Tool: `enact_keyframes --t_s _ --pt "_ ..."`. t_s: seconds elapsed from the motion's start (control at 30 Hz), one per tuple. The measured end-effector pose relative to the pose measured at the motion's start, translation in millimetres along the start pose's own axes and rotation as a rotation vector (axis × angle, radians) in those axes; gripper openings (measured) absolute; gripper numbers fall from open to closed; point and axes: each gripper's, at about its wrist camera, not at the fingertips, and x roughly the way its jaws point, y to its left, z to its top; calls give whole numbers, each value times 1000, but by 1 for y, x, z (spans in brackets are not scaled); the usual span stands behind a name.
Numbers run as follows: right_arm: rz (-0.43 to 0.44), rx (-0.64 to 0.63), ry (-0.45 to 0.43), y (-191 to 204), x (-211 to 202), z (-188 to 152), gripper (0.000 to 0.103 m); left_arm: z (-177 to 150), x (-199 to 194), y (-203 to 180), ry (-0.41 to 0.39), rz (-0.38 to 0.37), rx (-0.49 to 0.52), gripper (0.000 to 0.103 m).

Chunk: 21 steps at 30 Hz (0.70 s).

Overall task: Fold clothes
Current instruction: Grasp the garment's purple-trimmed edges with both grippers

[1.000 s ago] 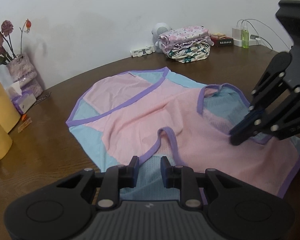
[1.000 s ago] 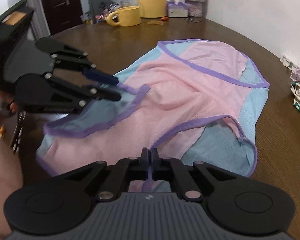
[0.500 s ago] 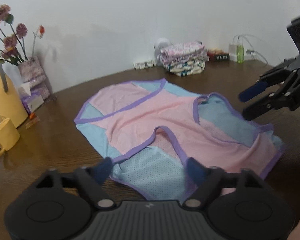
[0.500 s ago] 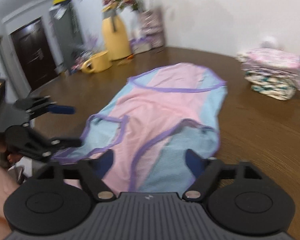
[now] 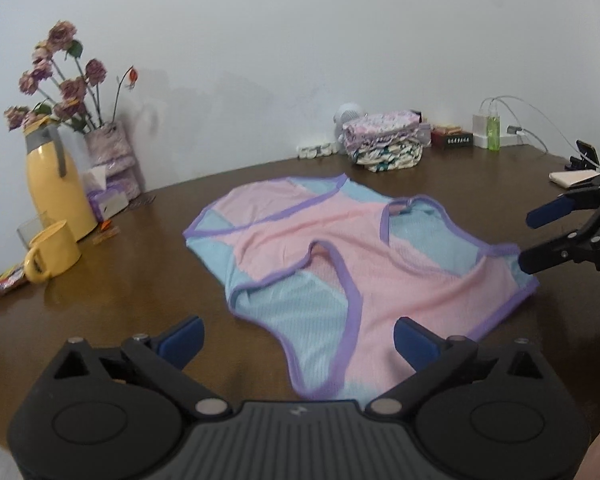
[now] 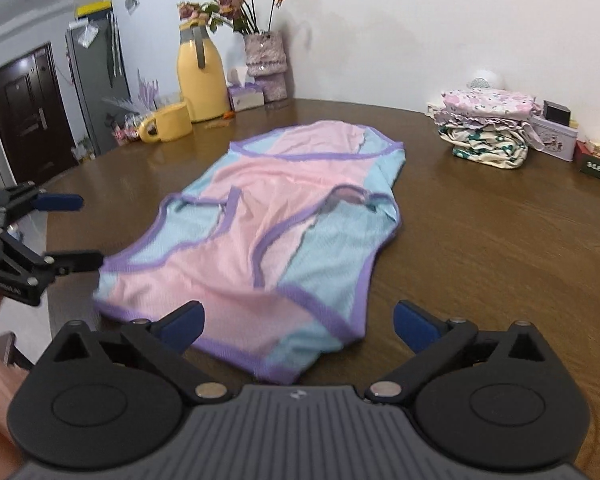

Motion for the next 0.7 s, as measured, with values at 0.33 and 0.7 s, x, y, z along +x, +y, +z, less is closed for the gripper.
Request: enact_keyframes --t_s 0.33,0.7 --pt "-38 4 -26 10 -13 -13 97 -8 -4 -9 30 32 5 98" --pt "-10 -72 -9 40 -9 -3 73 -12 -2 6 91 14 -59 79"
